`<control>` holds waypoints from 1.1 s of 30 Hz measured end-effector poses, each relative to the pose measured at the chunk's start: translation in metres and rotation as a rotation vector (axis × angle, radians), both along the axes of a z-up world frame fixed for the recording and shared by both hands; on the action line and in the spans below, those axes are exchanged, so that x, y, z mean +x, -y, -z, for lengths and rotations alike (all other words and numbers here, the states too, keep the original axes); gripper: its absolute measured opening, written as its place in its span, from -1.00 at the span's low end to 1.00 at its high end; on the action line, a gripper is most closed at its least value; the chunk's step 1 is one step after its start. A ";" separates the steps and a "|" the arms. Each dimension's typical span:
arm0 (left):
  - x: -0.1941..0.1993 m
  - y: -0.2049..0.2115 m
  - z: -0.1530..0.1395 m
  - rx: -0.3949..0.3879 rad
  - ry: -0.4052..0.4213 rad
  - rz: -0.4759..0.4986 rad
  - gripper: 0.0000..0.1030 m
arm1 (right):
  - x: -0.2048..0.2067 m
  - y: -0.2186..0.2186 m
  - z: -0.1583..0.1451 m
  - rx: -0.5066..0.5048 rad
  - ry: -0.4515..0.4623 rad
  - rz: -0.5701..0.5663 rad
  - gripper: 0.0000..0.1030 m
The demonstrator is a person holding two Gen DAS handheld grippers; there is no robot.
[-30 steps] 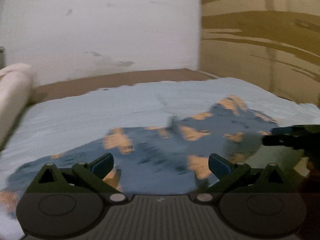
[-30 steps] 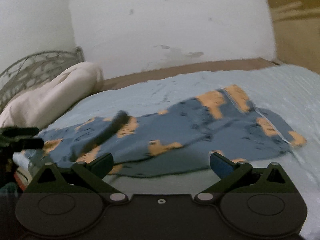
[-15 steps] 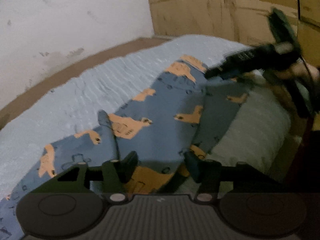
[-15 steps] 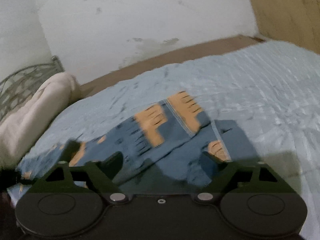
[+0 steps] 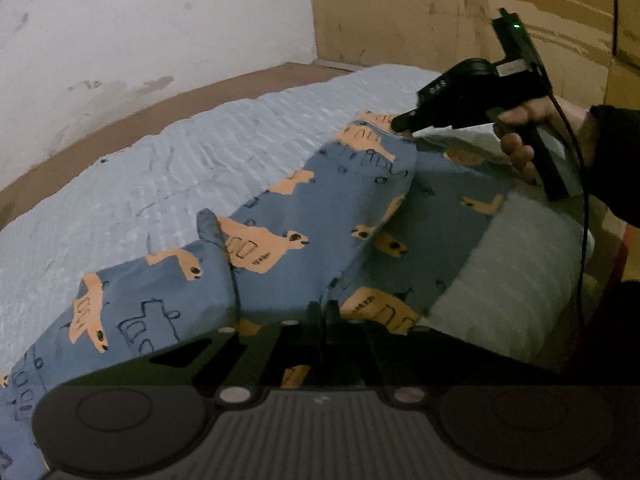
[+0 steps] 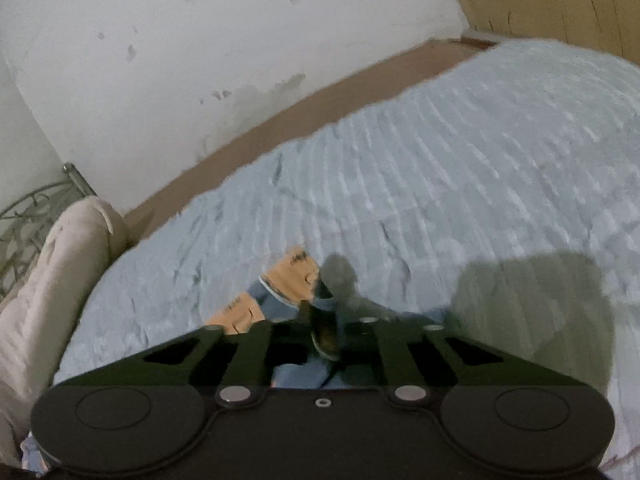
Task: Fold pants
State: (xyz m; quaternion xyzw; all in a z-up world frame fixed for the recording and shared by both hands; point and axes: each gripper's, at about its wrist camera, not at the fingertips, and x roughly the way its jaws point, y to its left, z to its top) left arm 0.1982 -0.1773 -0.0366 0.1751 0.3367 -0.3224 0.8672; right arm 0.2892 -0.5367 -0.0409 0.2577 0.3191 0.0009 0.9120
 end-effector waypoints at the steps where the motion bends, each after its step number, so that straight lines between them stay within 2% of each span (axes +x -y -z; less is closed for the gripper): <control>1: 0.000 -0.001 -0.004 -0.005 0.010 -0.007 -1.00 | -0.001 -0.001 -0.007 -0.019 0.027 -0.003 -0.91; 5: -0.007 -0.002 -0.021 -0.057 0.065 -0.023 -1.00 | -0.016 0.002 -0.040 -0.063 0.146 -0.003 -0.92; 8: -0.013 0.001 -0.031 -0.086 0.091 0.015 -1.00 | -0.044 0.013 -0.063 -0.095 0.237 0.031 -0.92; 10: -0.018 0.006 -0.030 -0.076 0.100 0.046 -1.00 | -0.068 0.020 -0.069 -0.130 0.258 0.064 -0.92; 12: -0.022 0.012 -0.023 -0.041 0.112 0.073 -1.00 | -0.088 0.027 -0.063 -0.141 0.228 0.084 -0.92; 14: -0.025 0.017 -0.012 0.006 0.120 0.089 -1.00 | -0.106 0.030 -0.047 -0.164 0.153 0.084 -0.92; 17: -0.023 0.017 0.004 0.021 0.068 0.071 -1.00 | -0.119 0.032 -0.017 -0.165 0.049 0.069 -0.91; 19: -0.022 0.014 0.009 0.021 0.047 0.052 -1.00 | -0.123 0.031 -0.005 -0.163 0.021 0.059 -0.89; 21: -0.024 0.011 0.009 0.020 0.045 0.047 -1.00 | -0.124 0.031 -0.001 -0.169 0.021 0.042 -0.81; 24: -0.027 0.011 0.007 0.027 0.048 0.051 -1.00 | -0.118 0.034 -0.009 -0.177 0.035 0.025 -0.53; 26: -0.026 0.012 0.008 0.034 0.050 0.050 -1.00 | -0.109 0.036 -0.017 -0.177 0.046 0.006 -0.25; 27: -0.024 0.014 0.009 0.035 0.049 0.046 -1.00 | -0.102 0.038 -0.018 -0.180 0.048 0.001 -0.24; 30: -0.028 0.014 0.009 0.026 0.048 0.028 -1.00 | -0.068 0.036 -0.012 -0.207 0.006 -0.039 -0.26; 31: -0.027 0.014 0.009 0.021 0.048 0.023 -1.00 | -0.058 0.034 -0.009 -0.210 -0.008 -0.058 -0.41; 32: -0.028 0.013 0.008 0.015 0.052 0.017 -1.00 | -0.050 0.033 -0.007 -0.215 -0.016 -0.077 -0.78; 33: -0.029 0.012 0.007 0.009 0.056 0.012 -1.00 | -0.044 0.029 -0.007 -0.245 -0.018 -0.080 -0.86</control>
